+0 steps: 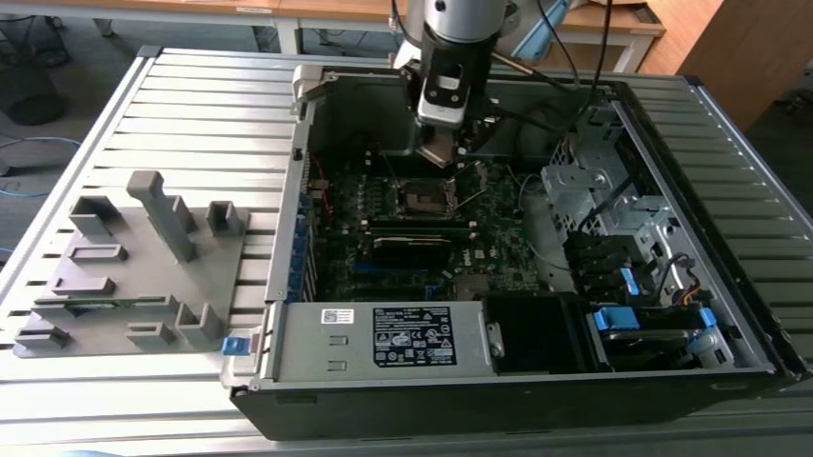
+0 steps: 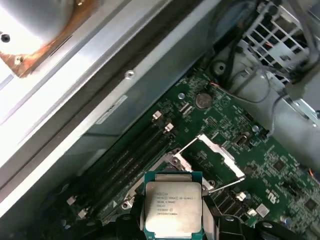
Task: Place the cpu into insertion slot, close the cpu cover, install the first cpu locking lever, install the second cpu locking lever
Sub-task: 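Place the cpu into insertion slot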
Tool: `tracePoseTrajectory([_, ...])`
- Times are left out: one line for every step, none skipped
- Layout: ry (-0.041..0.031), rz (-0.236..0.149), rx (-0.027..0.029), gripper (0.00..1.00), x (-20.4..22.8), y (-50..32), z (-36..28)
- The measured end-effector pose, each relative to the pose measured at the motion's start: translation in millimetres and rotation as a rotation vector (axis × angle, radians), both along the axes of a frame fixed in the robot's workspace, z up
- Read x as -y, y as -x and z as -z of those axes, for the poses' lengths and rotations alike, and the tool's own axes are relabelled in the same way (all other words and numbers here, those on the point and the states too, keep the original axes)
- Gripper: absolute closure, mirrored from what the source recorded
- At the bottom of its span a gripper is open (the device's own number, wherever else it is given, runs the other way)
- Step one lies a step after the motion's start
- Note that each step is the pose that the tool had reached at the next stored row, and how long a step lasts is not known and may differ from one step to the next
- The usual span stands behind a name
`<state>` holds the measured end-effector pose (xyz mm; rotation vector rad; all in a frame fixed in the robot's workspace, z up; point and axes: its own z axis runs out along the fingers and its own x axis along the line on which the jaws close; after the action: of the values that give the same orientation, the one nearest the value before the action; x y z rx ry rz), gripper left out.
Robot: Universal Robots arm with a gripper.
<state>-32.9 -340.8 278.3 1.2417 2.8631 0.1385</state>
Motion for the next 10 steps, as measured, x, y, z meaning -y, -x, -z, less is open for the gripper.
tracePoseTrajectory([0.0,0.018,-0.0001,0.46,0.0,0.0,0.2])
tracePoseTrajectory([0.0,0.036,0.0,0.46,0.0,0.0,0.5])
tracePoseTrajectory([0.0,0.054,0.0,0.46,0.0,0.0,0.8])
tracePoseTrajectory([0.0,0.072,0.0,0.46,0.0,0.0,1.0])
tracePoseTrajectory([-0.0001,0.091,0.0,0.46,0.0,0.0,1.3])
tracePoseTrajectory([0.0,0.11,0.0,0.46,0.0,0.0,1.5])
tracePoseTrajectory([0.0,0.128,0.0,0.46,0.0,0.0,1.6])
tracePoseTrajectory([0.0,0.141,0.0,0.46,0.1,0.0,1.6])
tracePoseTrajectory([0.0,0.142,-0.0001,0.46,0.1,0.0,1.6])
tracePoseTrajectory([-0.0001,0.142,0.0,0.46,0.1,0.0,1.6])
